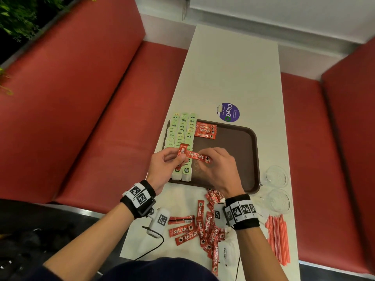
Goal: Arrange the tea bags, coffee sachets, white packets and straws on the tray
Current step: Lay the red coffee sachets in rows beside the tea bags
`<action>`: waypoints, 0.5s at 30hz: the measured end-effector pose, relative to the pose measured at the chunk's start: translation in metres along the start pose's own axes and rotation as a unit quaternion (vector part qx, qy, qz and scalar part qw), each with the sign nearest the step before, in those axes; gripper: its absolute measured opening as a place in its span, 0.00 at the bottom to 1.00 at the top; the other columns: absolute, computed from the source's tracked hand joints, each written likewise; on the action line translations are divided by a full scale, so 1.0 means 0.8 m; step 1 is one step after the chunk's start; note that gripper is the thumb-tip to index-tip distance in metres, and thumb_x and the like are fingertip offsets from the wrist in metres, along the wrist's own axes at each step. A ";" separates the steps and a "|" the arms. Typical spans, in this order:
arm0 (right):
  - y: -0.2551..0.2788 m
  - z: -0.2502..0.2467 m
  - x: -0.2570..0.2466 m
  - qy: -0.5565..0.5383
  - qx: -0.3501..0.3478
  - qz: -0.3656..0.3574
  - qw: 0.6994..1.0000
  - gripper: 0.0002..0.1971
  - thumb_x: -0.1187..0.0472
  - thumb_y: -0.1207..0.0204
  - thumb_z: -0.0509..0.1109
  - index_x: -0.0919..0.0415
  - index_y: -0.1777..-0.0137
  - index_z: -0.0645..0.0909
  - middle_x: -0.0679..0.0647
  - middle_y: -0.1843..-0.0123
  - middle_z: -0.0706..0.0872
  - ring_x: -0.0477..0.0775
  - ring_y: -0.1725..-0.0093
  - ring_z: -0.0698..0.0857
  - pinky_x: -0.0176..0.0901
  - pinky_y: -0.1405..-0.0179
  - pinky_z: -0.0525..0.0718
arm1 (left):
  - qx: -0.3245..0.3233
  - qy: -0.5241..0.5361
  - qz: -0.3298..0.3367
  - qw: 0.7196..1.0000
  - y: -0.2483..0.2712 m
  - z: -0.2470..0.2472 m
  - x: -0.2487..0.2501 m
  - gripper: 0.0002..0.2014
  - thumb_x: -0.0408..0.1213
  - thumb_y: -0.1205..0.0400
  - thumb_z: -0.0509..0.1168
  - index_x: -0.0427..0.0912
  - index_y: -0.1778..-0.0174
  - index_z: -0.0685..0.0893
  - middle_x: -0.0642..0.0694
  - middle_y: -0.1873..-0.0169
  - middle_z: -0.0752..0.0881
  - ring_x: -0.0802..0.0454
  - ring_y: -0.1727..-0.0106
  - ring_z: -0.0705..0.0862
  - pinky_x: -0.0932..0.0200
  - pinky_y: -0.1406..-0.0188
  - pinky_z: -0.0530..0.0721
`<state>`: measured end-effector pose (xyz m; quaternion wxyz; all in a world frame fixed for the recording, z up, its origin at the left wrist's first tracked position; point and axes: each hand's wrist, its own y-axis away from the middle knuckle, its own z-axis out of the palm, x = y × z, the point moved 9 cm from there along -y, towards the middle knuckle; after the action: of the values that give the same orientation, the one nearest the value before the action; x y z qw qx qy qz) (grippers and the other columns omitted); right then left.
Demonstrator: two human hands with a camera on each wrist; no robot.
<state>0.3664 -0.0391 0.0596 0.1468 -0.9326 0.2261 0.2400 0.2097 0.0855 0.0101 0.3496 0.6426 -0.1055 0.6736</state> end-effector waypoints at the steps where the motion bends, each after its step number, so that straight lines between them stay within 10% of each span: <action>1: -0.009 0.002 0.017 0.000 -0.001 0.014 1.000 0.11 0.49 0.18 0.81 0.46 0.38 0.90 0.42 0.43 0.91 0.46 0.43 0.85 0.44 0.44 0.84 | 0.008 0.002 -0.005 1.000 -0.003 -0.003 -0.004 0.10 0.31 0.14 0.76 0.37 0.37 0.92 0.42 0.46 0.96 0.44 0.45 0.95 0.51 0.44 0.94; 7: -0.072 0.032 0.128 -0.006 0.001 0.134 0.991 0.10 0.56 0.20 0.82 0.50 0.40 0.89 0.49 0.45 0.89 0.53 0.45 0.87 0.59 0.36 0.87 | 0.051 -0.023 -0.047 0.997 -0.010 -0.025 -0.032 0.06 0.33 0.14 0.77 0.42 0.43 0.95 0.44 0.51 0.96 0.49 0.56 0.91 0.53 0.49 0.92; 15: -0.148 0.096 0.166 -0.003 -0.085 0.171 0.982 0.13 0.59 0.22 0.85 0.50 0.40 0.90 0.53 0.37 0.89 0.58 0.39 0.89 0.48 0.39 0.83 | 0.049 -0.044 -0.050 0.997 -0.020 -0.028 -0.031 0.07 0.35 0.15 0.77 0.43 0.42 0.95 0.41 0.49 0.96 0.50 0.56 0.92 0.51 0.47 0.94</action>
<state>0.4991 0.0448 -0.0538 0.0245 -0.8886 0.3604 0.2826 0.1997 0.1022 -0.0216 0.3462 0.6923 -0.0551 0.6308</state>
